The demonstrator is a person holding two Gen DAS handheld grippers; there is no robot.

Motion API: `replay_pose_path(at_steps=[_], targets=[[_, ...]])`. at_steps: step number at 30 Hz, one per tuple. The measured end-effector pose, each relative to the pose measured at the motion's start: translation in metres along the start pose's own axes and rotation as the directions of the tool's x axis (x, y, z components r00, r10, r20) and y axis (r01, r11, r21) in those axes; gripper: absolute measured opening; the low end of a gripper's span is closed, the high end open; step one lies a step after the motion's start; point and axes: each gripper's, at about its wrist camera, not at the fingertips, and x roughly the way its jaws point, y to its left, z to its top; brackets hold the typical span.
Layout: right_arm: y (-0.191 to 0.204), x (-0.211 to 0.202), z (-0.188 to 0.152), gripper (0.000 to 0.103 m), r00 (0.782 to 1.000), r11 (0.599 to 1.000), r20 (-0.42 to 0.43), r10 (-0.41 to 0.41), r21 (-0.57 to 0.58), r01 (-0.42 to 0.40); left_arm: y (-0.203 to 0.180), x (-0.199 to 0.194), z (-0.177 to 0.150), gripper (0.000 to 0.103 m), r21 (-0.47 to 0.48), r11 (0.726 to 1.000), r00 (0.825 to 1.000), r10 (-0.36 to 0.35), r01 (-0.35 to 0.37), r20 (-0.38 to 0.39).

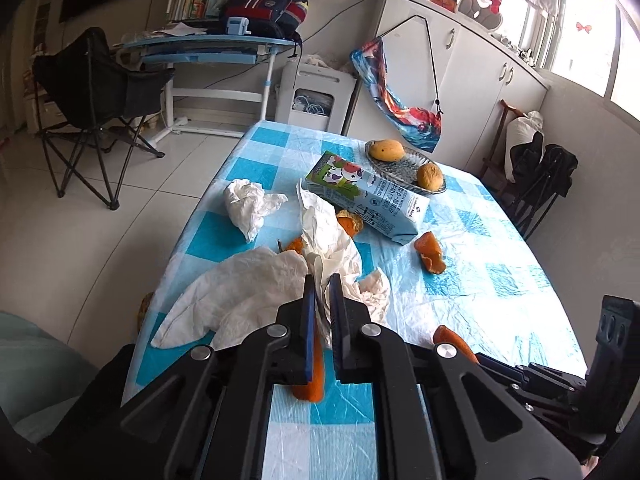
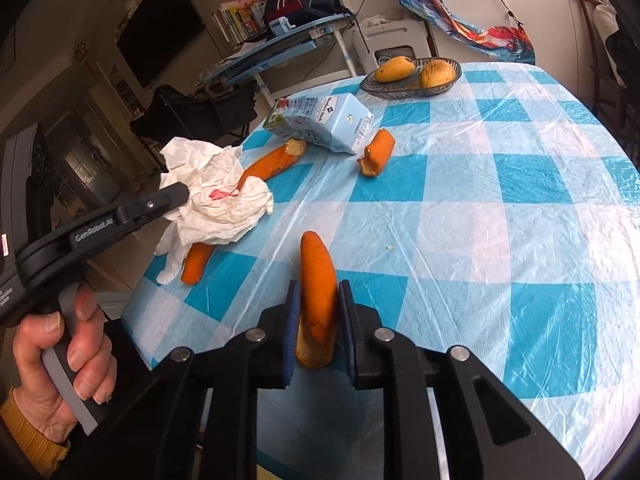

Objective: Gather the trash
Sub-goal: 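Carry the peel and tissue over the yellow basin and open both tools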

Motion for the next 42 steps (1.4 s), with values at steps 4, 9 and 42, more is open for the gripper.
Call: replay_pose_path(at_steps=[4,9,42], targets=[[0.004,-0.008,-0.004,0.019,1.000,1.000,0.018,0.008,0.001,-0.008,0.002,-0.020,-0.010,0.007,-0.007,1.000,1.000,-0.013,0.013,0.008],[0.007,-0.020,-0.009,0.019,0.999,0.999,0.035,0.029,0.014,-0.030,0.001,-0.043,-0.026,0.007,0.001,1.000,1.000,-0.015,0.015,0.009],[0.030,-0.086,-0.078,0.019,0.997,0.997,0.030,0.076,0.011,-0.076,-0.038,-0.154,-0.085,0.007,0.134,0.991,0.998,-0.016,0.007,0.066]])
